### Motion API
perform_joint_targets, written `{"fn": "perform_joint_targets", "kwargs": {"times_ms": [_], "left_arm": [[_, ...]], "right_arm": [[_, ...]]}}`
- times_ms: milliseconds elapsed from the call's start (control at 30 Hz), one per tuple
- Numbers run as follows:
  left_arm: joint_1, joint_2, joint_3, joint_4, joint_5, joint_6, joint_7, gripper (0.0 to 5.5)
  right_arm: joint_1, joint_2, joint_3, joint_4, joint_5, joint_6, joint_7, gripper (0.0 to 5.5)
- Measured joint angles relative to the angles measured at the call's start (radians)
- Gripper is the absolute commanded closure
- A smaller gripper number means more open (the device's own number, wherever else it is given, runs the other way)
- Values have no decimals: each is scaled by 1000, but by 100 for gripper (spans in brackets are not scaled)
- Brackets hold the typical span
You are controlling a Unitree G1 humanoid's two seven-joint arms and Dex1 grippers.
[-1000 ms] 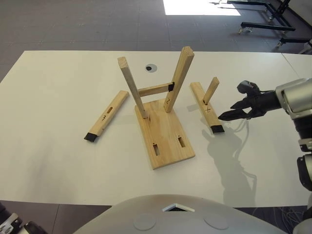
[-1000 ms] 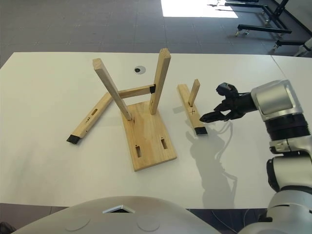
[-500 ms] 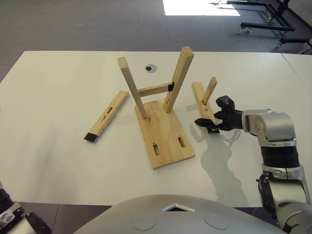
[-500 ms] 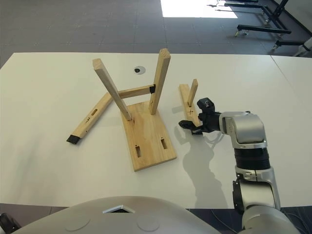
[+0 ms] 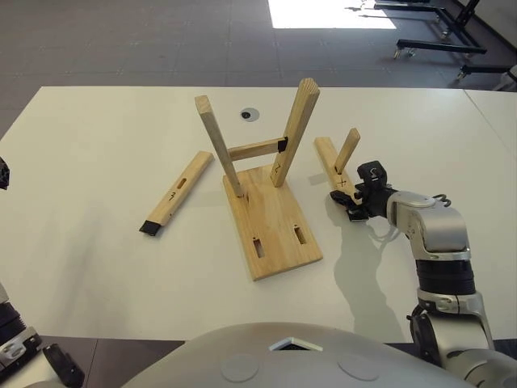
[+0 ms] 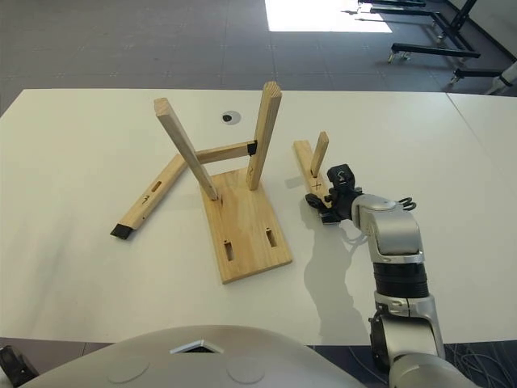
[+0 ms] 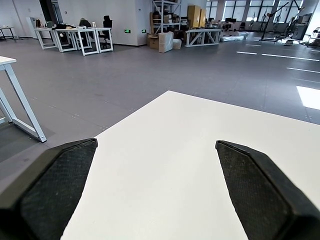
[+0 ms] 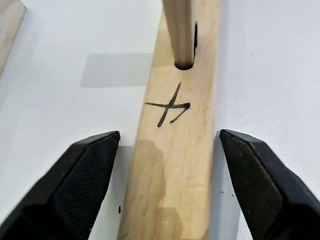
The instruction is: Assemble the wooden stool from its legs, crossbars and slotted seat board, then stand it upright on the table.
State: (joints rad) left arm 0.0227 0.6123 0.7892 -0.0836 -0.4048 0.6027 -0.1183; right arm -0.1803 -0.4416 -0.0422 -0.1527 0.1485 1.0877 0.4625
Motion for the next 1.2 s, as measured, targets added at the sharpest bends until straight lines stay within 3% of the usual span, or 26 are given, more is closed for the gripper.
{"fn": "perform_joint_targets", "kwargs": {"times_ms": [267,467,700,1000,1200], "left_arm": [[-15,20,3,17,1,0,-3,116],[-30,26,-3,32,1,-1,-17,116],[-62,28,-8,53,-13,1,-34,116],[-173,37,9,92,-124,30,-89,116],[-253,75,38,122,-363,159,-269,116]], "right_arm": [[14,-30,24,43,7,-112,-5,345],[24,-47,30,77,-9,-180,-23,346],[-54,-26,-116,202,88,-122,-24,346],[-346,-29,-207,476,131,-231,-22,346],[-631,-109,-270,763,172,-338,75,346]]}}
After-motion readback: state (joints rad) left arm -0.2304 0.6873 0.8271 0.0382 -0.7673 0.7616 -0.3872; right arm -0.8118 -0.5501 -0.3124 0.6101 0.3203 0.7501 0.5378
